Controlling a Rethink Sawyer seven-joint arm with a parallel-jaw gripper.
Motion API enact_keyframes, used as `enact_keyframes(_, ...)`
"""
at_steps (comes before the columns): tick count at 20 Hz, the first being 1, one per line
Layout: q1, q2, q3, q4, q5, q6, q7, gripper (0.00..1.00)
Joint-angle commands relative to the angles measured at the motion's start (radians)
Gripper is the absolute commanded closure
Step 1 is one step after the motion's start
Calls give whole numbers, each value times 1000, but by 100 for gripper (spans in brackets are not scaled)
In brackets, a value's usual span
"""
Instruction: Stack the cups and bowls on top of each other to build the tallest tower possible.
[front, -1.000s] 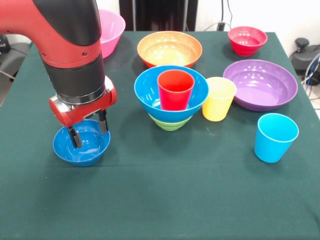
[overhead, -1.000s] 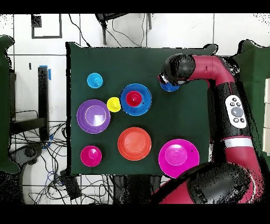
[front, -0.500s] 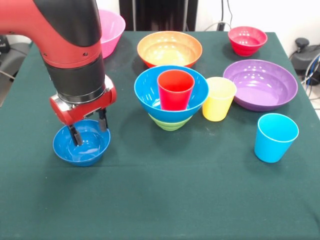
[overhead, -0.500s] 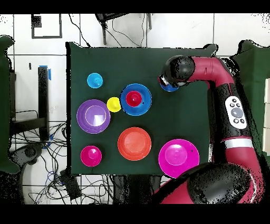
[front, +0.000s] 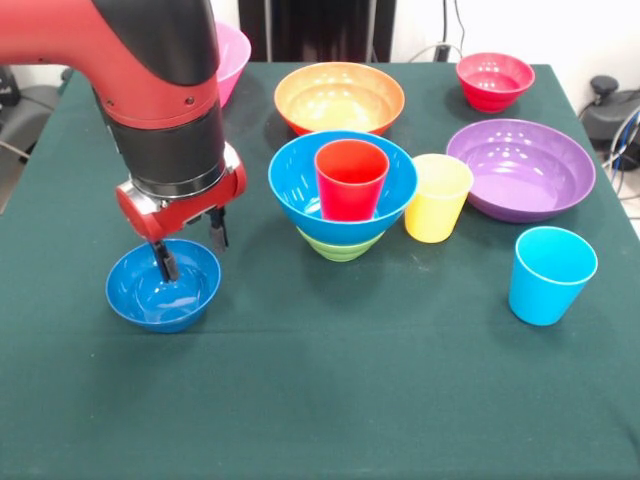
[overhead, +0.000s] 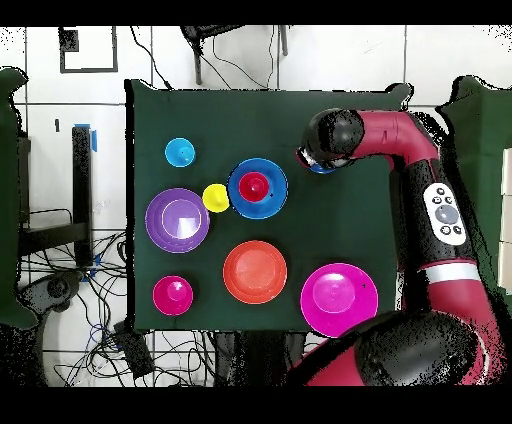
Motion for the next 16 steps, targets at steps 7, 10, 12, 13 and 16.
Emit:
enact_keyframes(7,32,4,-51,34,-54,-6,-198,0)
enact_keyframes(10,27,13,-51,30,-64,-22,-209,0)
enact_keyframes(12,23,17,-53,30,-70,-31,-213,0)
enact_keyframes(13,24,18,-53,31,-71,-32,-214,0)
enact_keyframes(16,27,24,-54,31,-73,-31,-215,0)
